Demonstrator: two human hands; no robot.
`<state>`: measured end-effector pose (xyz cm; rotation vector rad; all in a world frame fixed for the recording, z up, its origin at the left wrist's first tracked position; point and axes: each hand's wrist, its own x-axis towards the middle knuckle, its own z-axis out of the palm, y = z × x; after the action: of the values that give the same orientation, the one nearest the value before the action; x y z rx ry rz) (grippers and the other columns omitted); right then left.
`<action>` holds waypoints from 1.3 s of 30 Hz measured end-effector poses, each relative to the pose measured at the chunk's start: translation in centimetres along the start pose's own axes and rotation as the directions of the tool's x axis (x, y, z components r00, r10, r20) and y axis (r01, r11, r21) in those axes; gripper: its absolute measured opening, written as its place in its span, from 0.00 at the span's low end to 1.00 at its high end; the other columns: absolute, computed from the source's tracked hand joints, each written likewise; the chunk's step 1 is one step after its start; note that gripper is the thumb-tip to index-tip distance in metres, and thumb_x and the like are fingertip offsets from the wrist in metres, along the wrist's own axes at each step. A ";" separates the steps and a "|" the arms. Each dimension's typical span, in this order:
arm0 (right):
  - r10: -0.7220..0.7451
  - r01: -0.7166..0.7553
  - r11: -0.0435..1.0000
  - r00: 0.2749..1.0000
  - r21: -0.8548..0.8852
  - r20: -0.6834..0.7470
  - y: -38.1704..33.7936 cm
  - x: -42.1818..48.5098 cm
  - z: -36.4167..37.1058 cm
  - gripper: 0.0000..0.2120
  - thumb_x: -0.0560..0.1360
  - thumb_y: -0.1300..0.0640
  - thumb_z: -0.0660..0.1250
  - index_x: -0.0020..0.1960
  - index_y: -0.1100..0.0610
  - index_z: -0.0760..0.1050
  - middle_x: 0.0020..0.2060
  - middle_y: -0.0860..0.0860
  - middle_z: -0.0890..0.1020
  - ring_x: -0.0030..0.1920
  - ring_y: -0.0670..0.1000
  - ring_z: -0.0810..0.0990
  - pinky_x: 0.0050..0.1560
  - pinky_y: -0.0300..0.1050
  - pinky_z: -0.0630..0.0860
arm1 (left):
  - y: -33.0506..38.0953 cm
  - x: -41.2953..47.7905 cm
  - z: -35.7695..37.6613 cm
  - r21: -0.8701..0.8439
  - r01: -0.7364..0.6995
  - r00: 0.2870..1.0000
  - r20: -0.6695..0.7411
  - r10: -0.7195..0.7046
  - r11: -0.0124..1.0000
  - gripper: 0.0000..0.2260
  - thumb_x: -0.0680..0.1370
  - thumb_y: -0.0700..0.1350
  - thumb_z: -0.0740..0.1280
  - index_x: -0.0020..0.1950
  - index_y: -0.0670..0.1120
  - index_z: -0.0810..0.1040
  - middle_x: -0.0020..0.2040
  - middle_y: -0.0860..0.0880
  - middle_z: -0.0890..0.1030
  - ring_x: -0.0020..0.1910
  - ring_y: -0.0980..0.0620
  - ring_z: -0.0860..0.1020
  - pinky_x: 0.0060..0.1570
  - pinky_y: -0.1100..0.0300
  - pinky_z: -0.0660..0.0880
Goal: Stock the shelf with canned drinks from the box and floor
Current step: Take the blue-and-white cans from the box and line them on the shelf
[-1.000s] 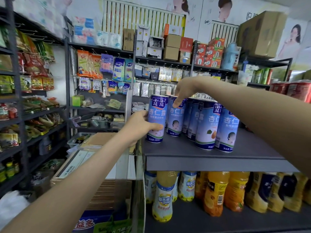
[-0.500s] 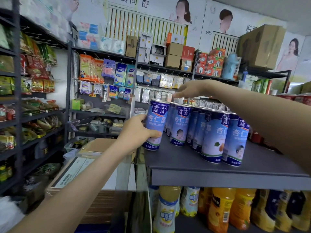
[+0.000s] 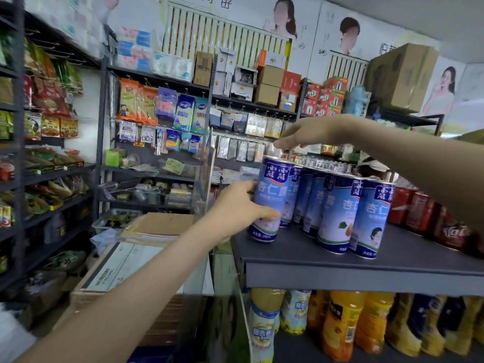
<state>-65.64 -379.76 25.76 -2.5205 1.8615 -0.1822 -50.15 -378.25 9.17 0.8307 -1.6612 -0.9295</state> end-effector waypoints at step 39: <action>-0.075 0.049 0.984 0.986 0.169 0.151 2.0 -6.3 -1.1 0.23 0.73 0.44 0.65 0.67 0.46 0.69 0.64 0.39 0.71 0.62 0.41 0.68 0.60 0.37 0.61 | 0.7 0.7 4.1 0.042 -0.033 0.998 0.046 0.032 0.999 0.38 0.65 0.62 0.71 0.68 0.47 0.62 0.63 0.50 0.73 0.58 0.55 0.74 0.57 0.59 0.72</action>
<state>-69.49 -374.28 26.09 -2.4073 1.6401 -0.1287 -54.28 -377.79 9.28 0.8142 -1.7336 -0.8990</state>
